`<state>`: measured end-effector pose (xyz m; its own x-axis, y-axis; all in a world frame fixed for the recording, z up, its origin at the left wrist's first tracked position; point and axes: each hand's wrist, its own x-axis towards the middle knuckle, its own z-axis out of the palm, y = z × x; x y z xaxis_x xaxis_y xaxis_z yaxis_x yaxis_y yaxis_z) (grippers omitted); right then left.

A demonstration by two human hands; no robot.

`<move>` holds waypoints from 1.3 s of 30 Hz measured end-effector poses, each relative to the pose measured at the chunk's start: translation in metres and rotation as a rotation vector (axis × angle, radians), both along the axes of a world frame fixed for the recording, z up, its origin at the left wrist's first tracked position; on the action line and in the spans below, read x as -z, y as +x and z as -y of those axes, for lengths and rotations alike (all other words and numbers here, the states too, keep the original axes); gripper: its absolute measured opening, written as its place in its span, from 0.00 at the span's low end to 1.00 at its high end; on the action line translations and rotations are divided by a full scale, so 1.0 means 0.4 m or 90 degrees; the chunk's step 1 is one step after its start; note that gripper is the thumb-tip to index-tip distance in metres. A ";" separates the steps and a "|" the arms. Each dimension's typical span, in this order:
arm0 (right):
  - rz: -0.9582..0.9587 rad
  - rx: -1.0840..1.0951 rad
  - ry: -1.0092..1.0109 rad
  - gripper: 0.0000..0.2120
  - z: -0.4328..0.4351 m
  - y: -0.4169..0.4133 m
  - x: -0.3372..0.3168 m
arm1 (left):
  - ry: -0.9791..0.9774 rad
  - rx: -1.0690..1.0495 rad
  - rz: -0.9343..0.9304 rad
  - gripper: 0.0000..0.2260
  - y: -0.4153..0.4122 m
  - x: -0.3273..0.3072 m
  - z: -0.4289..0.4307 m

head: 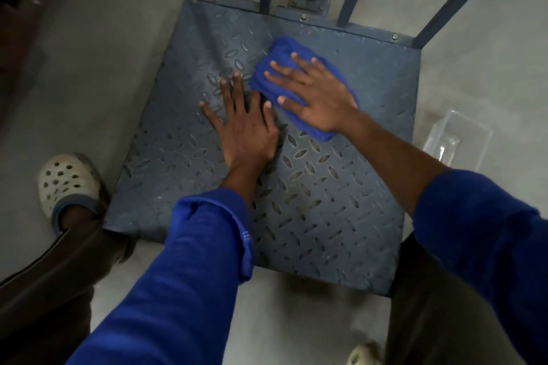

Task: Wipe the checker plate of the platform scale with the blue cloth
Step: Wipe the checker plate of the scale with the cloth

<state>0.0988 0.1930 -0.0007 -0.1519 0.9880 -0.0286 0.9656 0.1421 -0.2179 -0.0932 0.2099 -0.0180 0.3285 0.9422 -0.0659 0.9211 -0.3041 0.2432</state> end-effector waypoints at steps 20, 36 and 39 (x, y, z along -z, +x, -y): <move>0.012 0.167 0.013 0.27 -0.024 -0.125 -0.035 | -0.009 -0.121 -0.042 0.39 -0.072 -0.002 0.079; 0.029 -0.111 0.027 0.26 -0.119 -0.048 -0.047 | 0.011 -0.116 -0.057 0.39 -0.071 -0.006 0.085; -0.008 0.102 0.016 0.30 -0.171 -0.039 -0.052 | 0.015 -0.116 -0.053 0.39 -0.069 -0.007 0.087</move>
<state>0.0833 0.2614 0.0203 0.0077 1.0000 -0.0023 0.9734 -0.0080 -0.2289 -0.1207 0.1752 -0.0152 0.1464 0.9873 -0.0621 0.9781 -0.1350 0.1586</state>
